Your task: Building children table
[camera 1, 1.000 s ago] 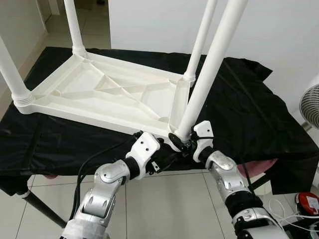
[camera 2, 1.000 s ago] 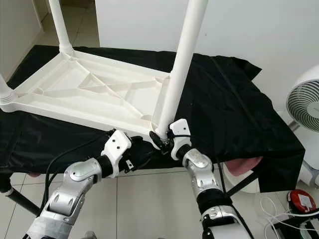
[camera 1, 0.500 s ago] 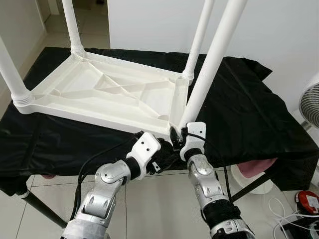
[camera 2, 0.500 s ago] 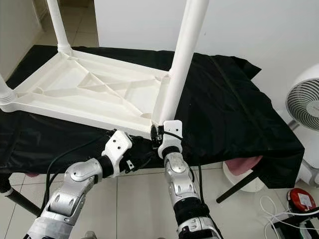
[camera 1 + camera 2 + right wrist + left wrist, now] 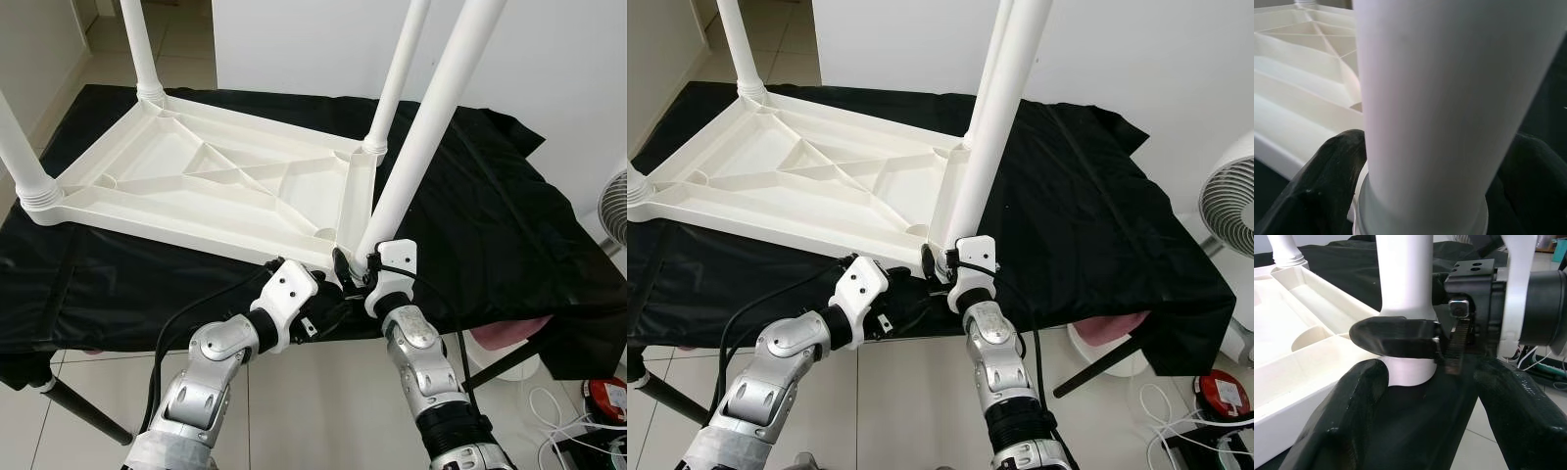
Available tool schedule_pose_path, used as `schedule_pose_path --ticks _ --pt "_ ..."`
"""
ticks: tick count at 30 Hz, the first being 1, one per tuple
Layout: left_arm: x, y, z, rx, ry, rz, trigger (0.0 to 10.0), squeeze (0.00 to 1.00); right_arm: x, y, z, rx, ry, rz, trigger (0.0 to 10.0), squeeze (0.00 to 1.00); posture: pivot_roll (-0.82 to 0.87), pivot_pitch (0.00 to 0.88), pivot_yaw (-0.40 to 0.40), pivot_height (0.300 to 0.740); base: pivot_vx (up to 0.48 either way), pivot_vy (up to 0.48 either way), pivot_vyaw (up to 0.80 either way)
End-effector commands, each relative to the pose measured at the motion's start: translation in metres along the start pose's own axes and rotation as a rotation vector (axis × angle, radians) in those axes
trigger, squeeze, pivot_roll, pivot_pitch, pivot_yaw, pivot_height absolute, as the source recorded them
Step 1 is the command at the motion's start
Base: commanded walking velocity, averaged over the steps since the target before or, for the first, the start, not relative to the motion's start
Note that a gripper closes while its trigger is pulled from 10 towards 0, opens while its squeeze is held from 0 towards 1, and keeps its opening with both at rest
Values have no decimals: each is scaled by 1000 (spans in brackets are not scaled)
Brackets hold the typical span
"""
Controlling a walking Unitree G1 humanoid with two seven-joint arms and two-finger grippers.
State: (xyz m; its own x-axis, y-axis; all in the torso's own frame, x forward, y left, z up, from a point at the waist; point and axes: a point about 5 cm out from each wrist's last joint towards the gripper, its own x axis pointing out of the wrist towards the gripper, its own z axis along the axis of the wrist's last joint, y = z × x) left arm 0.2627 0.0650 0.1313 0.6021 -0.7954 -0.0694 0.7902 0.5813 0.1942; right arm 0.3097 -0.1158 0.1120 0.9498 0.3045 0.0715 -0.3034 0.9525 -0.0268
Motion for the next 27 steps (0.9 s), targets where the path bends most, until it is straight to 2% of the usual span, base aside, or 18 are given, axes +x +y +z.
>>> schedule_pose_path --ticks 1,6,11,13,16,19,23,27 --pt "0 2 -5 3 19 91 10000 0 -3 -4 0 3 5 43 10000 0 25 3 -103 740 0 0 0" --pt "-5 4 -7 34 24 81 10000 0 -4 -13 6 -27 -12 134 10000 0 26 0 -103 740 0 0 0" --pt "-10 3 -9 13 33 38 10000 0 -2 -25 11 -65 -25 209 10000 0 29 0 -104 740 0 0 0" --pt "-11 0 -9 9 39 -2 10000 0 2 -31 14 -73 -25 275 10000 0 30 0 -104 740 0 0 0" --pt "-11 0 -9 11 38 -13 10000 0 5 -32 15 -89 -19 312 10000 0 32 0 -104 740 0 0 0" --pt "-10 -1 -9 29 28 -27 10000 0 12 -32 12 -116 14 398 10000 0 41 0 -107 740 0 0 0" --pt "-10 -1 -9 35 26 -29 10000 0 13 -31 11 -119 23 418 10000 0 41 0 -107 740 0 0 0" --pt "-8 -1 -8 38 19 -27 10000 0 22 -30 3 -155 78 470 10000 0 55 0 -110 740 0 0 0"
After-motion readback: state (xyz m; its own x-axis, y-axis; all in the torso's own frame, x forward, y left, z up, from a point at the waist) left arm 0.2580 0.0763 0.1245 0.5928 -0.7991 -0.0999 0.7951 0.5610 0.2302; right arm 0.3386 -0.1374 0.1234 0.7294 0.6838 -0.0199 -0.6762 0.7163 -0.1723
